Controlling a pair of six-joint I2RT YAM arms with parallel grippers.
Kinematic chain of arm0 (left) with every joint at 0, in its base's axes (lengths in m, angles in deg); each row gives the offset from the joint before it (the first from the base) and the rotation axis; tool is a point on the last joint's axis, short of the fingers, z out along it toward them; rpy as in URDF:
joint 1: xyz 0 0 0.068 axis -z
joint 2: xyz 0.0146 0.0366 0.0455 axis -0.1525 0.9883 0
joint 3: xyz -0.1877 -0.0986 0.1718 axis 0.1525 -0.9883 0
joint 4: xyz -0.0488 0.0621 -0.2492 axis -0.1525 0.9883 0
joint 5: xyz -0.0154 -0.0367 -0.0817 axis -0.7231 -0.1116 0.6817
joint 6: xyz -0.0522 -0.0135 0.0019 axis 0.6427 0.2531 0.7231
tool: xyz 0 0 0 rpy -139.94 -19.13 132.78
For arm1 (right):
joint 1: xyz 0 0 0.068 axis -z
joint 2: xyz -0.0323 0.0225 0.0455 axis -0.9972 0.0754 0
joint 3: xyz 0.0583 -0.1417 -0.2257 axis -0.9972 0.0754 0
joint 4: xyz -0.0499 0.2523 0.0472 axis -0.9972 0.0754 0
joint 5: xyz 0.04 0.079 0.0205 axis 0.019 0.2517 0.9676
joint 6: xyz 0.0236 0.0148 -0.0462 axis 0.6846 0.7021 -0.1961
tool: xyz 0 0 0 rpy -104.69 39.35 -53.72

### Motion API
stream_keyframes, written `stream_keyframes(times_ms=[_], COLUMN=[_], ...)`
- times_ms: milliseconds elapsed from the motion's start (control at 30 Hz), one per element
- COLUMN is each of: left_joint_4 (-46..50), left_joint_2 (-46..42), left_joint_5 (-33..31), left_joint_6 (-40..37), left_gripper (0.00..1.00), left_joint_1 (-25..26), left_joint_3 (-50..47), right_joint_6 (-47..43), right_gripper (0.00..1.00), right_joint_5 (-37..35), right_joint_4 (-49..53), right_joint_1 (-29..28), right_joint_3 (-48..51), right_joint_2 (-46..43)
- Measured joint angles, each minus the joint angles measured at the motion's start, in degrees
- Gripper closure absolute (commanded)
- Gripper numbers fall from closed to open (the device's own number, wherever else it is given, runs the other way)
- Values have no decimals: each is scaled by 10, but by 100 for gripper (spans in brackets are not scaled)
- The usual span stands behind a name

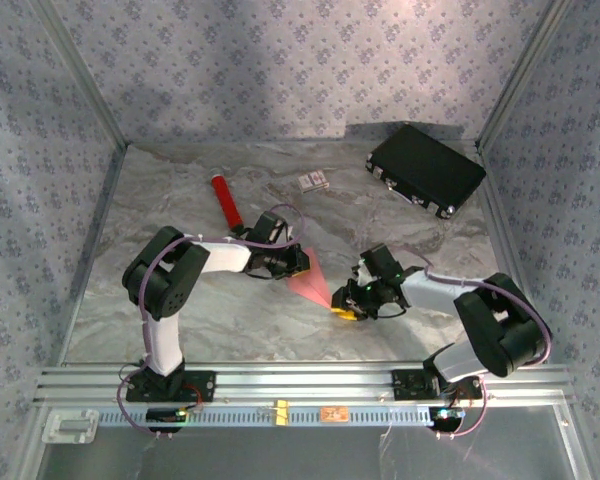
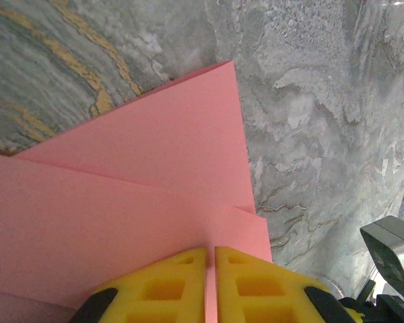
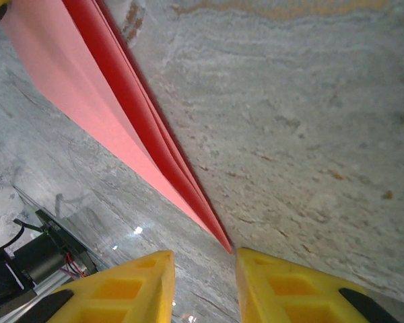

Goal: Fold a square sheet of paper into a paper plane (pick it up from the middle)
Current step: Turn over the paper at the center of the table.

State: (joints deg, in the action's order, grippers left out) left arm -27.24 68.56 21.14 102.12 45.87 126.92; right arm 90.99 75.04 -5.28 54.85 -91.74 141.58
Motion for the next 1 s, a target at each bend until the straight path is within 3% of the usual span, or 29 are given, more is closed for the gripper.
stream_keyframes(times_ms=[633, 1000], left_joint_4=[-9, -16], left_joint_2=[2, 2], left_joint_5=[10, 14], left_joint_6=[14, 21], left_gripper=[89, 89], left_joint_1=[-7, -7], left_joint_3=[-3, -7], right_joint_6=[-5, -20], right_gripper=[66, 75], right_joint_5=[-7, -4], right_joint_4=[-40, -70], right_joint_1=[-5, 4], right_joint_3=[-15, -15], right_joint_2=[9, 21])
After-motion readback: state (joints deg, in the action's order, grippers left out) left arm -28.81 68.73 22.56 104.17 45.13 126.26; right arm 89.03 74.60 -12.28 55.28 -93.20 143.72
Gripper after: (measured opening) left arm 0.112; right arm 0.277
